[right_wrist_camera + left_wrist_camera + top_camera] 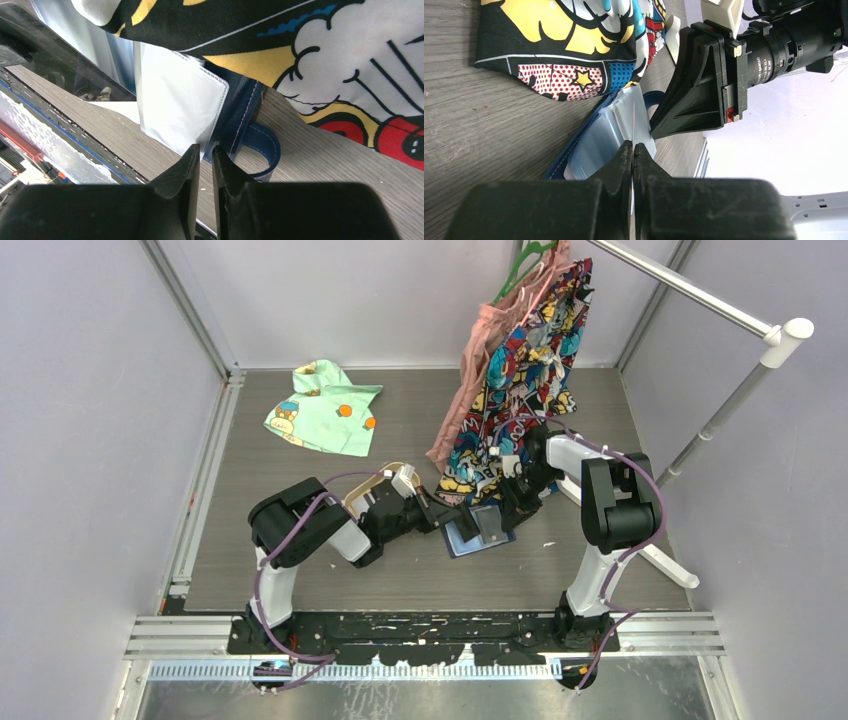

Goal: Put the credit cards into the card holder
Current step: Insert the credit card into the card holder.

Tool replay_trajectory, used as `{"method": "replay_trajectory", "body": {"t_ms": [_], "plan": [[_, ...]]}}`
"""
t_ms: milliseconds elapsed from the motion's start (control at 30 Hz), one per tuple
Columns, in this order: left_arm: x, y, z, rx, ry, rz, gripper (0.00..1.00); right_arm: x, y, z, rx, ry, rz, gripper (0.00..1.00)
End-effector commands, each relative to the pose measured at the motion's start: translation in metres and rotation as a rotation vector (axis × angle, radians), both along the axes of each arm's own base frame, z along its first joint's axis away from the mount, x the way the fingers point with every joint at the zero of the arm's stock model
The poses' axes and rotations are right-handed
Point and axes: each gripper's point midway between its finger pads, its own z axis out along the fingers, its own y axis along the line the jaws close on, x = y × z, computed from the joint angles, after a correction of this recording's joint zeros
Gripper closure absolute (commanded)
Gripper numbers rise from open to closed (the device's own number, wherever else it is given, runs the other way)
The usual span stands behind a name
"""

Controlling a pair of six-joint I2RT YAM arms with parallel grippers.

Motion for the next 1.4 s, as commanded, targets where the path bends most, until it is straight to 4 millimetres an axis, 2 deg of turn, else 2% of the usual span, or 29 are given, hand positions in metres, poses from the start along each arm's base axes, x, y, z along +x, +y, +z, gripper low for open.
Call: {"method": "replay_trajectory", "body": {"t_ms": [0,367,633,833,1133,1367], "plan": [[0.003,-0.006,0.032,-0.077,-0.094,-0.011,1.00,0.007,0.000,0.003,-0.014,-0.021,0.009,0.79],[0.000,-0.005,0.034,-0.062,-0.086,-0.021,1.00,0.007,0.000,0.004,-0.012,-0.022,0.010,0.79],[-0.001,0.006,0.030,0.017,-0.066,0.005,1.00,0.006,0.001,0.004,-0.008,-0.021,0.011,0.79],[-0.003,-0.008,0.033,-0.006,-0.065,-0.049,1.00,0.006,0.002,0.004,-0.007,-0.019,0.016,0.79],[0.000,-0.016,0.019,0.016,-0.036,-0.068,1.00,0.006,0.002,0.003,-0.008,-0.018,0.018,0.79],[0.000,-0.013,0.008,0.059,-0.010,-0.062,1.00,0.005,0.002,0.003,-0.009,-0.015,0.017,0.79]]}}
